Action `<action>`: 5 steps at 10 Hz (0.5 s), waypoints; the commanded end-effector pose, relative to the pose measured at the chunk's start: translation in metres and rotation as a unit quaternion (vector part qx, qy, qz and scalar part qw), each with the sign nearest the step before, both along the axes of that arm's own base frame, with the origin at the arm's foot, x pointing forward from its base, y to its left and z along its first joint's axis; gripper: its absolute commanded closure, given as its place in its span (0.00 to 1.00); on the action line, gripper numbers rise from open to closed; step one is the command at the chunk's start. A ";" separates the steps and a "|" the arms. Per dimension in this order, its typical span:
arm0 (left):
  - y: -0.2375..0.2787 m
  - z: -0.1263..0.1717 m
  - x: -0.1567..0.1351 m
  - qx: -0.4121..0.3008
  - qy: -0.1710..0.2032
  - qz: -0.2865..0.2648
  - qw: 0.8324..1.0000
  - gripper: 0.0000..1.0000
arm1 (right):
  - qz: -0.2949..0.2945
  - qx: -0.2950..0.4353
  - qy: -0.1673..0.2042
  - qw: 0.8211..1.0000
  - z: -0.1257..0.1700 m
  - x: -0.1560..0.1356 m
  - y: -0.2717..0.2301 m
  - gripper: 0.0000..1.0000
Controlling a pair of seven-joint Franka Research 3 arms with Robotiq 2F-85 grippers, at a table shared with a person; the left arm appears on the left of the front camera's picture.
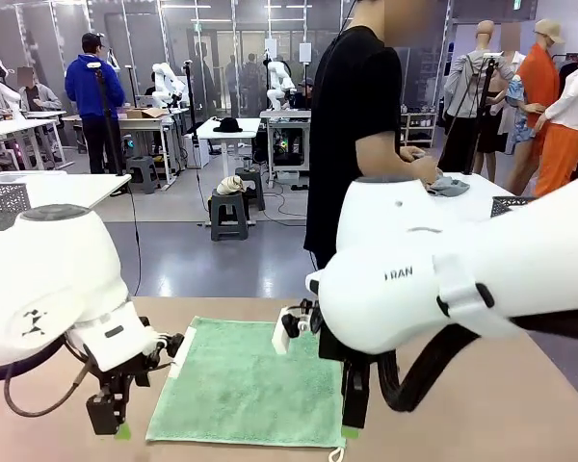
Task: Fold the towels and place them in the basket.
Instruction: When a person lays out a Towel with hook on the table, fold it in half twice.
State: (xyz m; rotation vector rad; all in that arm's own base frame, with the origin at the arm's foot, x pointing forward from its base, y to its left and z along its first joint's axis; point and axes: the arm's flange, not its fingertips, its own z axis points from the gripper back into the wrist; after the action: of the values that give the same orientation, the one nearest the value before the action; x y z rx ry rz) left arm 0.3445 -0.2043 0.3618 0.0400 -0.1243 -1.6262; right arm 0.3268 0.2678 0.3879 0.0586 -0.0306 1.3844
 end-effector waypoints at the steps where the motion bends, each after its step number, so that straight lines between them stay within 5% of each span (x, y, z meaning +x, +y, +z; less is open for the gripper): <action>1: 0.011 -0.030 -0.008 -0.004 -0.010 -0.003 1.000 0.00 | -0.008 0.023 0.018 1.000 -0.023 -0.009 0.006 0.00; 5: 0.006 -0.050 0.008 -0.003 0.013 0.006 1.000 0.00 | 0.011 0.036 0.042 0.998 -0.064 0.006 0.003 0.00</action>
State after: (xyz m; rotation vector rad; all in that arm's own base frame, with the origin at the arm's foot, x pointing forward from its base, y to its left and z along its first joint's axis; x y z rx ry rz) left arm 0.3550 -0.2040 0.3197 0.0139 -0.0831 -1.6143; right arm 0.3229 0.2722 0.3328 0.1414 0.0038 1.3806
